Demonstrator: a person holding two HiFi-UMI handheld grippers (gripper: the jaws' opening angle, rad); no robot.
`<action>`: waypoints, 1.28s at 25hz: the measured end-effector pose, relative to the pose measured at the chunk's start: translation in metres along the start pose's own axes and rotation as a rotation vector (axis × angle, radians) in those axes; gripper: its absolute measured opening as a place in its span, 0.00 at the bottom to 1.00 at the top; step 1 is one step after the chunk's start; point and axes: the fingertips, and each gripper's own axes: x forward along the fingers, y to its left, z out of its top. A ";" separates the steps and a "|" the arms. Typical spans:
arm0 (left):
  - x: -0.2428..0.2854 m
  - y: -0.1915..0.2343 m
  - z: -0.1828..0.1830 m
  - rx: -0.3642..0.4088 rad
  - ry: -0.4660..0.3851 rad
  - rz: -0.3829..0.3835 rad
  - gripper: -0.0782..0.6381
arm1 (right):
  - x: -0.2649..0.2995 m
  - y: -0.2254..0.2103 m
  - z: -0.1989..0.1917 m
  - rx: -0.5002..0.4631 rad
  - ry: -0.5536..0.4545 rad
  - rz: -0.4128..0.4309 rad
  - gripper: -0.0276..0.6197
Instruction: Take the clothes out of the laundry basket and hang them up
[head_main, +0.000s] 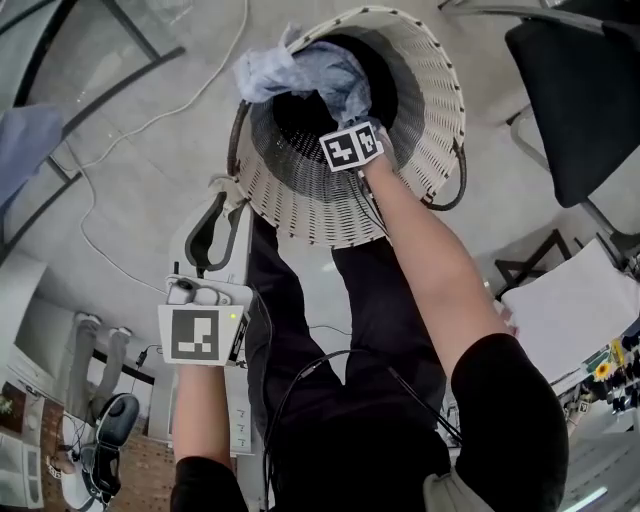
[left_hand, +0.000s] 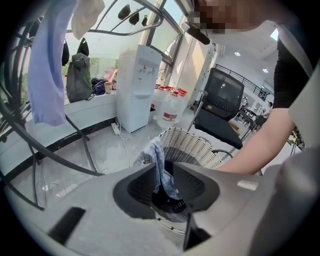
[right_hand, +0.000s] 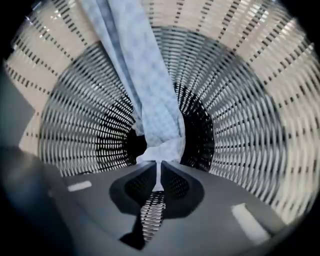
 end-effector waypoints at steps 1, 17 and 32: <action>-0.005 -0.003 0.006 0.006 -0.010 -0.006 0.27 | -0.015 0.000 0.003 0.007 -0.022 0.006 0.10; -0.135 -0.031 0.096 0.177 -0.145 -0.033 0.27 | -0.345 -0.020 0.050 0.209 -0.474 0.036 0.10; -0.295 -0.076 0.168 0.237 -0.259 -0.027 0.28 | -0.700 0.000 0.087 0.126 -0.889 0.020 0.09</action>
